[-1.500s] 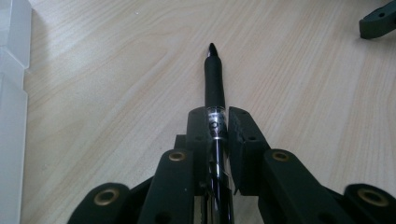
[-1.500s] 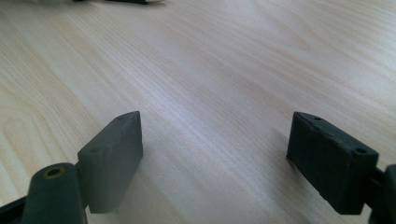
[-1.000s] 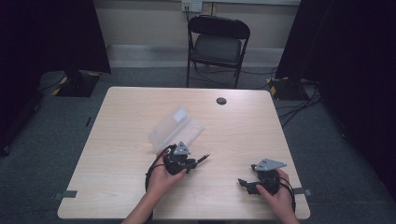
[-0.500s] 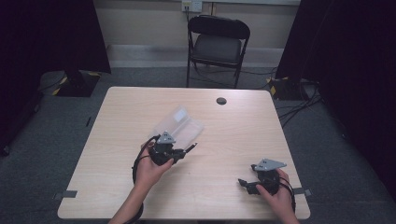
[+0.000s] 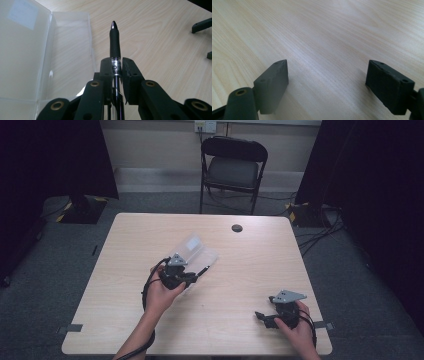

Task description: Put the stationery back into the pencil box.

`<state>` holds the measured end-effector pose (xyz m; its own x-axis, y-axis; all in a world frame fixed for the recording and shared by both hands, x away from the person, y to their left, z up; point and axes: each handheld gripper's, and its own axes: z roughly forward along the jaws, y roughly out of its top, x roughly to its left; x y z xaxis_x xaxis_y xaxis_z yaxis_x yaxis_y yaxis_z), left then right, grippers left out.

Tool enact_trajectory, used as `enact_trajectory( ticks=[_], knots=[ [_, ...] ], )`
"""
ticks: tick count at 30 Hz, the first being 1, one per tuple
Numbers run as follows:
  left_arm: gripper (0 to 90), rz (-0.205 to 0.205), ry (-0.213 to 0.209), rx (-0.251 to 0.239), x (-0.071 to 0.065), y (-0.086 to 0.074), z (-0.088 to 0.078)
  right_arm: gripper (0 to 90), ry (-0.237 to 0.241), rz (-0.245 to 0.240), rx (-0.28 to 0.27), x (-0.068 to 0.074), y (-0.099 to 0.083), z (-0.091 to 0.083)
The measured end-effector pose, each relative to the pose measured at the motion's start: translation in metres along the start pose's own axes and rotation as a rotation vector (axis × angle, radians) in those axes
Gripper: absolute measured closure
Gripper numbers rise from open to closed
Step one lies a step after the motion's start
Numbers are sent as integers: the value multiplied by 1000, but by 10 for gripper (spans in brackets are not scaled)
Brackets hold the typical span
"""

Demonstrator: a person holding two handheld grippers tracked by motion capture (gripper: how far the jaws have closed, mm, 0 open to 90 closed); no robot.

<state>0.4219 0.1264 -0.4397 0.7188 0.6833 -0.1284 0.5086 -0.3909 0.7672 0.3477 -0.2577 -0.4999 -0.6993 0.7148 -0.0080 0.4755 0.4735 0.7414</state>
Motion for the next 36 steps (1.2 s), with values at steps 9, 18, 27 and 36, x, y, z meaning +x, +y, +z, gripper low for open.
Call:
enact_trajectory(
  ticks=[9, 18, 27, 36],
  knots=[
    [796, -14, 8, -8, 5, 9, 3, 173, 0, 0, 0, 0, 0, 0],
    [796, -27, 23, -17, 10, 15, 10, 173, 0, 0, 0, 0, 0, 0],
    [796, -50, 25, -26, 19, 19, 18, 173, 0, 0, 0, 0, 0, 0],
    [796, -52, 51, -20, 23, 25, 25, 173, 0, 0, 0, 0, 0, 0]
  ],
)
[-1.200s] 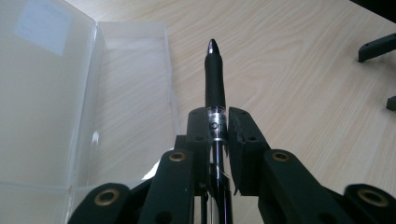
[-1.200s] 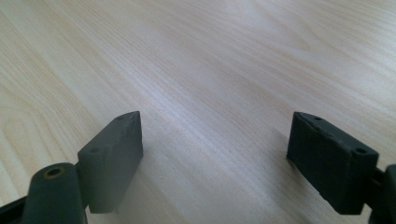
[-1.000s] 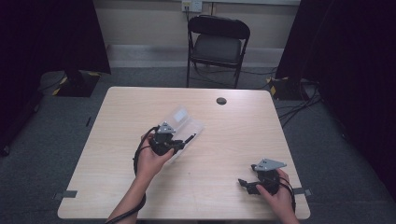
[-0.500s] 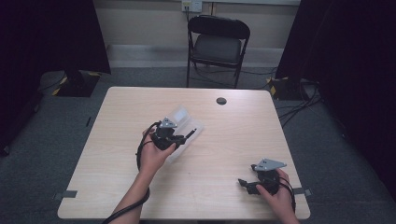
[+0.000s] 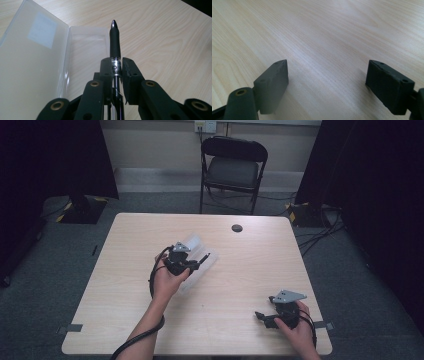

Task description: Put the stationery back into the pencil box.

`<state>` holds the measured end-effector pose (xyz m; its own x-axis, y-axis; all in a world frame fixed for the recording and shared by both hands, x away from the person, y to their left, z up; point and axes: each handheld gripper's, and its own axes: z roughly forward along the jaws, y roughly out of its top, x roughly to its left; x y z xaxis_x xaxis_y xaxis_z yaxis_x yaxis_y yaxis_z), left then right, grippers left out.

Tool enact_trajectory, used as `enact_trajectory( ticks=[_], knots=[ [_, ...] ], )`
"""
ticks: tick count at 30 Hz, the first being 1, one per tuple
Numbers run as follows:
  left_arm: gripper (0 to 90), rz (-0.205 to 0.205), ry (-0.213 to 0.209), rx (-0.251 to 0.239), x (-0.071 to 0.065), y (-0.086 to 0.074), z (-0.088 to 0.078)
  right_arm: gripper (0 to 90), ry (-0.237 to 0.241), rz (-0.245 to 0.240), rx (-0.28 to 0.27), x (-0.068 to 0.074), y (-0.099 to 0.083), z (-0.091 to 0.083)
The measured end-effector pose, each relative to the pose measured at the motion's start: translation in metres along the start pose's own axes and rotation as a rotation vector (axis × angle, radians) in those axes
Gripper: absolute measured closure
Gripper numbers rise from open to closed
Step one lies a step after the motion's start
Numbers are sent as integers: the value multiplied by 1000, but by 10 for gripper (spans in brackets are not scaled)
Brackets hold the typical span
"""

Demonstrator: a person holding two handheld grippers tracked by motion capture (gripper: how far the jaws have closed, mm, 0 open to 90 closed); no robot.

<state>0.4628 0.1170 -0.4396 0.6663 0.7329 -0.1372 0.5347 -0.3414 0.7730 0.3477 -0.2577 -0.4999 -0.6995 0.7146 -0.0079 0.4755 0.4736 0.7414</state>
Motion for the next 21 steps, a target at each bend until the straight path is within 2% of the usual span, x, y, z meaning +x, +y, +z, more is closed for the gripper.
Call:
enact_trajectory(
  ticks=[1, 2, 3, 4, 9, 11, 14, 15, 16, 17, 18, 21],
  knots=[
    [796, 13, 10, 15, 1, 1, 0, 173, 0, 0, 0, 0, 0, 0],
    [796, -1, 3, 5, 1, 1, 2, 173, 0, 0, 0, 0, 0, 0],
    [796, 14, 9, 14, 2, 2, 3, 173, 0, 0, 0, 0, 0, 0],
    [796, -7, 12, 6, 1, 2, 4, 173, 0, 0, 0, 0, 0, 0],
    [796, -8, 18, 5, 2, 7, 8, 173, 0, 0, 0, 0, 0, 0],
    [796, 8, 23, 18, 3, 10, 10, 173, 0, 0, 0, 0, 0, 0],
    [796, -12, 32, 7, 3, 11, 15, 173, 0, 0, 0, 0, 0, 0],
    [796, 9, 36, 23, 5, 12, 16, 173, 0, 0, 0, 0, 0, 0],
    [796, -8, 41, 15, 4, 13, 19, 173, 0, 0, 0, 0, 0, 0],
    [796, 2, 42, 20, 4, 13, 20, 173, 0, 0, 0, 0, 0, 0],
    [796, -15, 36, 10, 4, 13, 23, 173, 0, 0, 0, 0, 0, 0],
    [795, -9, 53, 20, 5, 15, 28, 173, 0, 0, 0, 0, 0, 0]
  ],
)
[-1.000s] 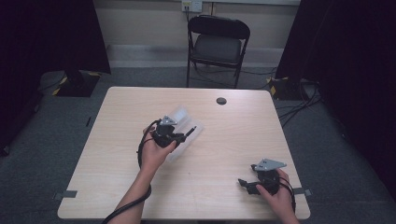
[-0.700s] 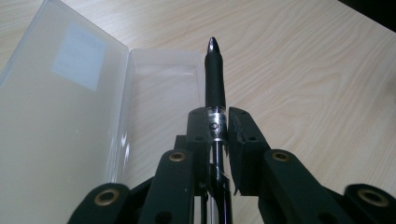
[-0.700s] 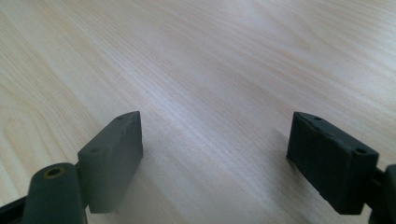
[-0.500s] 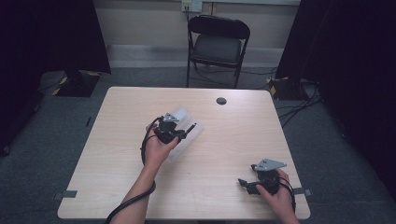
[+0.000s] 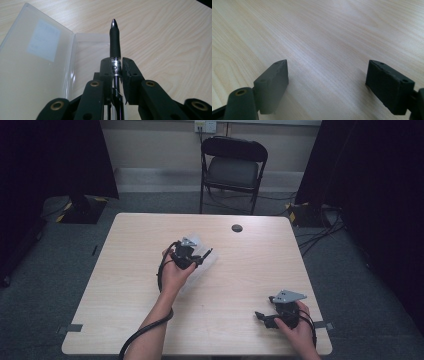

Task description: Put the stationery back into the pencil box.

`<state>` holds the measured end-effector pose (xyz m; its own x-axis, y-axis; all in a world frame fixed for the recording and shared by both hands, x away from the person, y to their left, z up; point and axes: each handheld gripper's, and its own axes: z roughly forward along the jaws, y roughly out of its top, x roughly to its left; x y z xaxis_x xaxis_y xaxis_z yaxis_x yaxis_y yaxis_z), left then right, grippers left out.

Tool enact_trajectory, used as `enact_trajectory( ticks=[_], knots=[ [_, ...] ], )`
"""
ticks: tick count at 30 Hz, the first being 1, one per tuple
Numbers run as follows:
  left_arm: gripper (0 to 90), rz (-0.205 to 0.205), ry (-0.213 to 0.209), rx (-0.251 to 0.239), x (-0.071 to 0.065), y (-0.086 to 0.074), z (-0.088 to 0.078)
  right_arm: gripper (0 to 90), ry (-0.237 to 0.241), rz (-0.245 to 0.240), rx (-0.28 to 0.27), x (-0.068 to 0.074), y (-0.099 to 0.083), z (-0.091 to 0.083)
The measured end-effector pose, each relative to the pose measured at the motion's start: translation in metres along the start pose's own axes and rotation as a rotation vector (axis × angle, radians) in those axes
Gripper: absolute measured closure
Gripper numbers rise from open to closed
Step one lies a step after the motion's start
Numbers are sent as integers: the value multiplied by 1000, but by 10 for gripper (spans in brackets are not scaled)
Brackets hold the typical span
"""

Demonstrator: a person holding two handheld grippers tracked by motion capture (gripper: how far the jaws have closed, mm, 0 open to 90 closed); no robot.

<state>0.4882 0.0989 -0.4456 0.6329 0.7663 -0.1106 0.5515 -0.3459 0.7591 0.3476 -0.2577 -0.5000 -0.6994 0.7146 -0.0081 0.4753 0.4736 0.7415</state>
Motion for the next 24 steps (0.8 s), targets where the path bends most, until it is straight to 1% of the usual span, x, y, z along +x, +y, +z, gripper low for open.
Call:
enact_trajectory(
  ticks=[1, 2, 3, 4, 5, 6, 7, 8, 9, 10, 11, 12, 13, 15, 17, 19, 20, 21, 22, 23, 24],
  knots=[
    [796, -10, 0, -9, 0, 0, 2, 173, 0, 0, 0, 0, 0, 0],
    [796, -7, 6, -1, 1, 1, 2, 173, 0, 0, 0, 0, 0, 0],
    [796, -21, 3, -9, 1, 1, 5, 173, 0, 0, 0, 0, 0, 0],
    [796, -17, 10, -3, 2, 0, 6, 173, 0, 0, 0, 0, 0, 0],
    [796, -22, 4, -3, 2, 0, 8, 173, 0, 0, 0, 0, 0, 0],
    [796, -18, 9, 2, 2, 0, 9, 173, 0, 0, 0, 0, 0, 0],
    [795, -25, 10, -5, 2, -1, 11, 173, 0, 0, 0, 0, 0, 0],
    [795, -28, 8, 1, 2, -1, 13, 173, 0, 0, 0, 0, 0, 0],
    [796, -18, 7, 4, 3, -1, 14, 173, 1, 0, -1, 0, 0, 0],
    [795, -26, 22, 3, 2, -2, 15, 173, 0, 0, 0, 0, 0, 0],
    [795, -15, 22, 8, 3, -2, 16, 173, 0, 0, 0, 0, 0, 0],
    [795, -18, 15, 15, 3, -2, 17, 173, 0, 0, 0, 0, 0, 0],
    [795, -23, 18, 10, 3, -2, 18, 173, 0, 0, 0, 0, 0, 0],
    [795, -30, 10, 23, 3, -4, 20, 173, 0, 0, 0, 0, 0, 0],
    [795, -36, 15, 26, 4, -7, 23, 173, 0, 0, 0, 0, 0, 0],
    [795, -32, 23, 33, 5, -10, 24, 173, 2, 0, 0, 0, 0, 0],
    [795, -37, 17, 34, 6, -11, 25, 173, 1, 0, -1, 0, 0, 0],
    [795, -33, 30, 44, 5, -12, 24, 173, 2, 0, -2, 0, 0, 0],
    [796, -42, 31, 44, 5, -12, 24, 173, 2, 0, 0, 0, 0, 0],
    [795, -37, 38, 53, 5, -13, 24, 173, 2, 0, 0, 0, 0, 0],
    [795, -42, 45, 40, 5, -13, 25, 173, 2, 0, 0, 0, 0, 0]
  ],
)
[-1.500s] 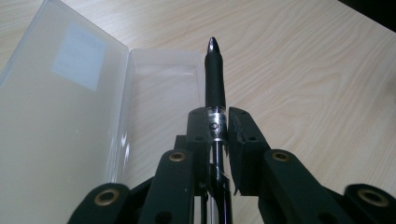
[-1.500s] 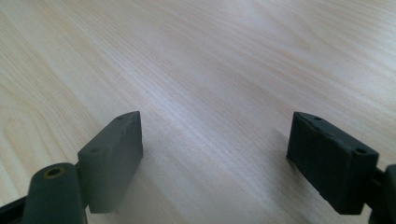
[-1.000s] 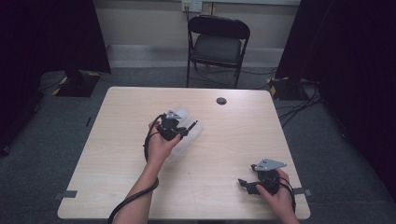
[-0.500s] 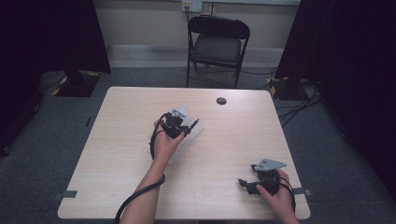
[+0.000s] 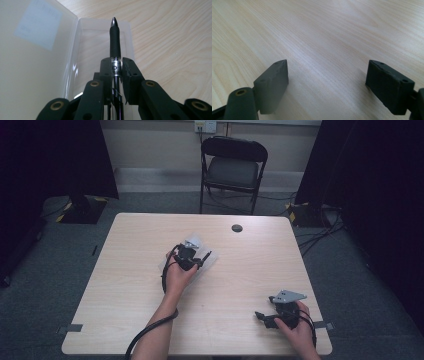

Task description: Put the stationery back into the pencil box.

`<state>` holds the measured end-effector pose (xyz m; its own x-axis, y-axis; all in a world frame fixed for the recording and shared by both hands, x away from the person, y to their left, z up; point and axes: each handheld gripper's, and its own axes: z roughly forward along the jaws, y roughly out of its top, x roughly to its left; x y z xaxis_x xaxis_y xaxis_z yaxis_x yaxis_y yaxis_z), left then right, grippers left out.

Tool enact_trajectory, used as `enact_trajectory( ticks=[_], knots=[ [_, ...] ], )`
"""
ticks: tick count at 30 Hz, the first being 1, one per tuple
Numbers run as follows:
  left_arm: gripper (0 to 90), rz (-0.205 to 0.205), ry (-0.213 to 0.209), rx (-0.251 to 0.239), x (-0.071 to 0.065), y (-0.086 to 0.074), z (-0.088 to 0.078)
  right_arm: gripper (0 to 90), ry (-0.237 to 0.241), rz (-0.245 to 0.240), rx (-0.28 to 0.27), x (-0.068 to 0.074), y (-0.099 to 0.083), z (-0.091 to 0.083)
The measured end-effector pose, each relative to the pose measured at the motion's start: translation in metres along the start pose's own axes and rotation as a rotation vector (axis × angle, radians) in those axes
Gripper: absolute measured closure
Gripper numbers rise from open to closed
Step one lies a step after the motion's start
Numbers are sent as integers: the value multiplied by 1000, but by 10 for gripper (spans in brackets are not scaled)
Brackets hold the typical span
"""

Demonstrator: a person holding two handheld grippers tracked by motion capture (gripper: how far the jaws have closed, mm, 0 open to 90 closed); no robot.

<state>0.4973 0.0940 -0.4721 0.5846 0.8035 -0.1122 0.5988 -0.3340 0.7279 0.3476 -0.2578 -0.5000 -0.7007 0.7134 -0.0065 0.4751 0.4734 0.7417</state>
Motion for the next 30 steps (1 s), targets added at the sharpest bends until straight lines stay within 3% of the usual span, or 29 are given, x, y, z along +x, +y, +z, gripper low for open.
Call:
enact_trajectory(
  ticks=[5, 7, 17, 30],
  knots=[
    [731, 30, 1, -18, 0, 2, -4, 173, -1, 0, -1, 0, 0, 0],
    [697, 12, -3, -33, -2, 3, -6, 173, -1, 0, -1, 0, 0, 0],
    [589, 34, -81, -93, -11, -2, -24, 173, -2, 0, 1, 0, 0, 0],
    [377, 118, -179, -104, -40, -15, -34, 173, -3, 1, 1, 0, 0, 0]
  ],
)
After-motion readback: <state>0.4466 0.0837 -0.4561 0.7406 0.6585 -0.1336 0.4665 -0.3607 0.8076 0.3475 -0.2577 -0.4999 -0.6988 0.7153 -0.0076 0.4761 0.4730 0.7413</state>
